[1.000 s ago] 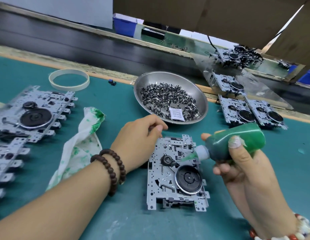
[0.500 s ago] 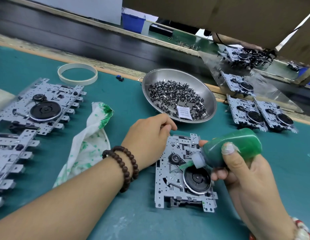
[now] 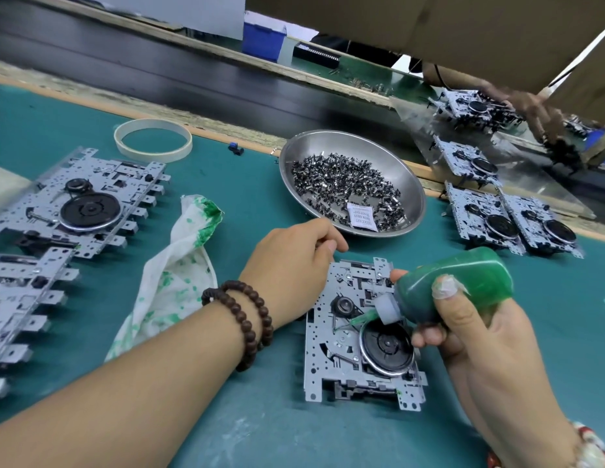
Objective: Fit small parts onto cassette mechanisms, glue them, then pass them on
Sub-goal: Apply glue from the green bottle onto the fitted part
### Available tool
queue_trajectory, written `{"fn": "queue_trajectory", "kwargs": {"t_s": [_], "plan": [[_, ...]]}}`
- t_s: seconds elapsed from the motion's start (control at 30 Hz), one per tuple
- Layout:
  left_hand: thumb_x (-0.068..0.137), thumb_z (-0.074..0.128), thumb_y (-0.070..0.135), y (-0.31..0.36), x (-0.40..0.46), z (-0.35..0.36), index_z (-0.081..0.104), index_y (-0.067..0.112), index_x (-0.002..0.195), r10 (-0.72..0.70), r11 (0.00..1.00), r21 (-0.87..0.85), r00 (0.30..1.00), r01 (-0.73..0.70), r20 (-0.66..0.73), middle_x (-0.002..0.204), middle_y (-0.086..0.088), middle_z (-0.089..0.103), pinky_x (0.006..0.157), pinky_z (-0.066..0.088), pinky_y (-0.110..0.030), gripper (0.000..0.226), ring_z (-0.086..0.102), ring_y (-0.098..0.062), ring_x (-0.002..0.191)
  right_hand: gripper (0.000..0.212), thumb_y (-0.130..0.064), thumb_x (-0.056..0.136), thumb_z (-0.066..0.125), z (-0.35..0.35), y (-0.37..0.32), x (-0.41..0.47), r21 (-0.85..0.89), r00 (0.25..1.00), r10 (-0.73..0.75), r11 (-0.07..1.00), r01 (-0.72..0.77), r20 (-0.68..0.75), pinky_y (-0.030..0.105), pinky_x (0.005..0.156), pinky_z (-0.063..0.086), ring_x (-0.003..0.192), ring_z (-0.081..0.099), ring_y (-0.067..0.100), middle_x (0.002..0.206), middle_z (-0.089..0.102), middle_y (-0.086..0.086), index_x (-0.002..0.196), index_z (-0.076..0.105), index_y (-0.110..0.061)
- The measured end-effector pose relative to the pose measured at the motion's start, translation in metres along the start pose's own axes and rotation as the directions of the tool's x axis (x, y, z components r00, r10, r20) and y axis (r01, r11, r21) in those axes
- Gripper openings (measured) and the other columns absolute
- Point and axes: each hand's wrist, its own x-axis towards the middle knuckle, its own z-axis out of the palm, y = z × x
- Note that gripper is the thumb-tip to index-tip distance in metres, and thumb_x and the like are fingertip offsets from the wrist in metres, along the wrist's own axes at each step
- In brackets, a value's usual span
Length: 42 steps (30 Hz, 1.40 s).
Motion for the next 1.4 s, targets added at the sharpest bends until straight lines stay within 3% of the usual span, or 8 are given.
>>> {"fn": "queue_trajectory", "kwargs": {"t_s": [0.57,0.77,0.9,1.0,1.07,1.23,1.4], "plan": [[0.095,0.044,0.021,-0.001,0.000,0.000,0.059,0.033,0.086,-0.002,1.000,-0.002,1.000,0.002,0.002,0.051,0.018,0.043,0.051,0.033,-0.008,0.022,0.045,0.008,0.052,0.045,-0.061,0.063,0.073,0.001,-0.002,0.000,-0.067,1.000,-0.017,0.998,0.017,0.002,0.016,0.050,0.049,0.047,0.054,0.006,0.081,0.072,0.011,0.082,0.070,-0.021],[0.095,0.043,0.021,-0.001,0.000,0.001,0.058,0.033,0.086,0.001,1.000,-0.004,1.000,-0.001,0.001,0.055,0.020,0.046,0.050,0.032,-0.009,0.022,0.045,0.009,0.052,0.052,-0.064,0.054,0.077,-0.001,-0.002,0.001,-0.052,0.999,0.047,0.997,-0.049,-0.026,0.017,0.048,0.048,0.044,0.050,0.009,0.082,0.071,0.012,0.081,0.069,-0.020],[0.095,0.043,0.020,-0.001,0.000,0.001,0.059,0.032,0.089,0.007,1.000,-0.016,1.000,-0.007,0.003,0.061,0.020,0.049,0.051,0.033,-0.007,0.021,0.045,0.015,0.053,0.043,-0.046,0.056,0.081,-0.003,-0.004,0.003,0.190,0.981,0.169,0.970,-0.149,-0.094,0.017,0.045,0.046,0.041,0.046,0.005,0.086,0.067,0.016,0.081,0.068,-0.014],[0.095,0.043,0.020,-0.001,0.000,0.000,0.060,0.030,0.090,0.016,1.000,-0.011,1.000,-0.016,0.006,0.050,0.022,0.048,0.053,0.034,-0.006,0.021,0.044,0.017,0.053,0.040,-0.035,0.065,0.063,-0.008,-0.010,0.008,0.414,0.951,0.282,0.886,-0.208,-0.124,0.013,0.043,0.045,0.038,0.043,0.001,0.092,0.070,0.013,0.093,0.062,-0.007],[0.096,0.042,0.020,-0.001,0.000,0.000,0.058,0.031,0.089,0.024,1.000,-0.002,0.999,-0.024,0.022,0.046,0.031,0.047,0.054,0.034,-0.005,0.021,0.044,0.018,0.054,0.035,-0.034,0.069,0.057,-0.011,-0.013,0.010,0.492,0.943,0.307,0.845,-0.208,-0.129,0.013,0.043,0.046,0.042,0.048,0.003,0.083,0.070,0.008,0.092,0.065,-0.009],[0.095,0.044,0.020,-0.002,0.000,0.000,0.060,0.031,0.090,0.030,1.000,0.001,1.000,-0.030,-0.003,0.046,0.020,0.042,0.052,0.033,-0.007,0.020,0.044,0.016,0.053,0.032,-0.035,0.070,0.056,-0.016,-0.015,0.014,0.558,0.923,0.354,0.801,-0.216,-0.150,0.013,0.042,0.048,0.043,0.052,0.005,0.069,0.064,0.004,0.091,0.061,-0.010],[0.095,0.045,0.018,-0.001,-0.002,0.000,0.061,0.027,0.092,0.032,0.999,-0.014,0.999,-0.033,-0.018,0.052,0.021,0.040,0.053,0.034,-0.005,0.019,0.043,0.018,0.053,0.027,-0.032,0.069,0.057,-0.022,-0.014,0.017,0.573,0.911,0.375,0.791,-0.217,-0.173,0.013,0.040,0.048,0.040,0.053,0.004,0.064,0.064,0.003,0.087,0.062,-0.012]]}}
